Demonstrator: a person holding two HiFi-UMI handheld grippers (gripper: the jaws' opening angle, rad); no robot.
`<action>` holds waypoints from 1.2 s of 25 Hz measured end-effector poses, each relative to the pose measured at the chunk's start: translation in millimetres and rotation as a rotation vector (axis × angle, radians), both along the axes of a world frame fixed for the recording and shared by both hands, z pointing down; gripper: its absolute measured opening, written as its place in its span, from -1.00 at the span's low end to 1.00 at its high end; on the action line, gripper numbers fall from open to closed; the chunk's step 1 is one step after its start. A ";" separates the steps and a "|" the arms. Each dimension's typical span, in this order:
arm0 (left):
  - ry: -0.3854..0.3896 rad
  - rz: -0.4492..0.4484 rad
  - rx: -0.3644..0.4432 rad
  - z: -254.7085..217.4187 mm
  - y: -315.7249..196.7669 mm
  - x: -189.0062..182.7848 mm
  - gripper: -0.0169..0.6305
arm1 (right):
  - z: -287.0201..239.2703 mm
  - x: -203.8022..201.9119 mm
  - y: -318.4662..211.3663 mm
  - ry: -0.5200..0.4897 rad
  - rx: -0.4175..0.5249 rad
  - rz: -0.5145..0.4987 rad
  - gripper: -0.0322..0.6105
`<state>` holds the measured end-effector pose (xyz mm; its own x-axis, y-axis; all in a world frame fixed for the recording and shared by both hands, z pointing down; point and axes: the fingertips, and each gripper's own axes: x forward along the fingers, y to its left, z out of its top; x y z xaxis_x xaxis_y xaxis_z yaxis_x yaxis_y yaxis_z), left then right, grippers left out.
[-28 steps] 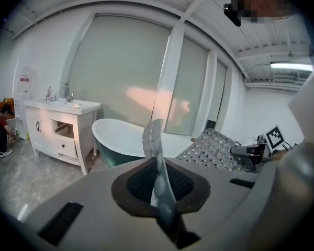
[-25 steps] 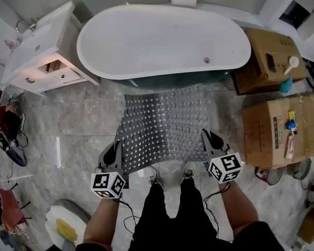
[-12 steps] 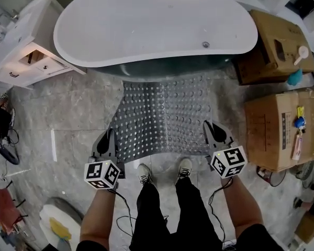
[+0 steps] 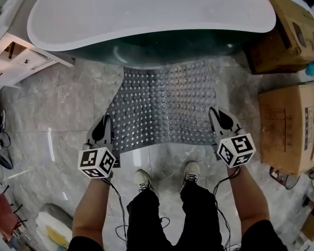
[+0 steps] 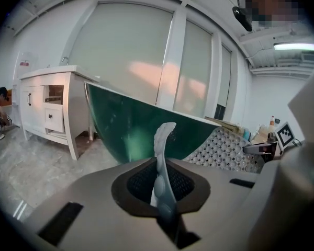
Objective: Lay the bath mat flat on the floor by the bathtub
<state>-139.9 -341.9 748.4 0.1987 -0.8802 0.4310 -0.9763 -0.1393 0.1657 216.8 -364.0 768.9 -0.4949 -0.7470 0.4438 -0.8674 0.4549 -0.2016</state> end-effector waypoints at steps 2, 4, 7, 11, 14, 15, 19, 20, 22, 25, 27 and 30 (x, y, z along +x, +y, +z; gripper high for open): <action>0.002 -0.003 0.007 35.9 -8.8 -3.5 -0.86 | 34.7 -0.1 -7.8 0.004 0.009 -0.002 -0.81; 0.005 -0.012 0.016 70.8 -17.6 -9.3 -0.86 | 69.3 -0.5 -16.6 0.012 0.022 -0.002 -0.81; 0.010 -0.019 0.027 119.5 -31.4 -18.5 -0.86 | 118.9 0.6 -29.8 0.007 0.026 0.021 -0.81; -0.009 -0.008 0.038 174.5 -47.4 -29.4 -0.86 | 174.7 -0.8 -44.5 0.014 0.036 0.036 -0.81; -0.027 -0.002 0.043 207.3 -59.7 -37.6 -0.86 | 209.2 -4.0 -56.4 0.032 0.043 0.030 -0.81; -0.034 0.000 0.042 217.6 -62.3 -39.2 -0.86 | 219.7 -4.0 -59.7 0.037 0.043 0.029 -0.81; -0.055 0.005 0.038 251.9 -71.8 -45.6 -0.86 | 252.7 -3.5 -72.9 0.046 0.046 0.036 -0.81; -0.058 0.005 0.039 258.3 -74.9 -47.9 -0.86 | 258.8 -4.1 -76.6 0.048 0.048 0.037 -0.81; -0.058 0.002 0.036 269.8 -79.7 -52.6 -0.86 | 269.2 -4.3 -82.1 0.055 0.048 0.038 -0.81; -0.055 -0.013 0.029 286.3 -85.9 -56.9 -0.86 | 284.0 0.0 -89.5 0.062 0.036 0.043 -0.81; -0.061 -0.018 0.020 297.0 -89.1 -57.7 -0.86 | 296.3 4.2 -93.5 0.063 0.018 0.050 -0.81; -0.079 -0.022 0.012 309.7 -93.6 -57.8 -0.86 | 314.7 10.7 -101.0 0.066 -0.009 0.063 -0.81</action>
<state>-197.8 -435.5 1058.2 0.1448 -0.8893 0.4338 -0.9891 -0.1188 0.0868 227.5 -465.0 1083.6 -0.4165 -0.7715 0.4810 -0.9058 0.3972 -0.1472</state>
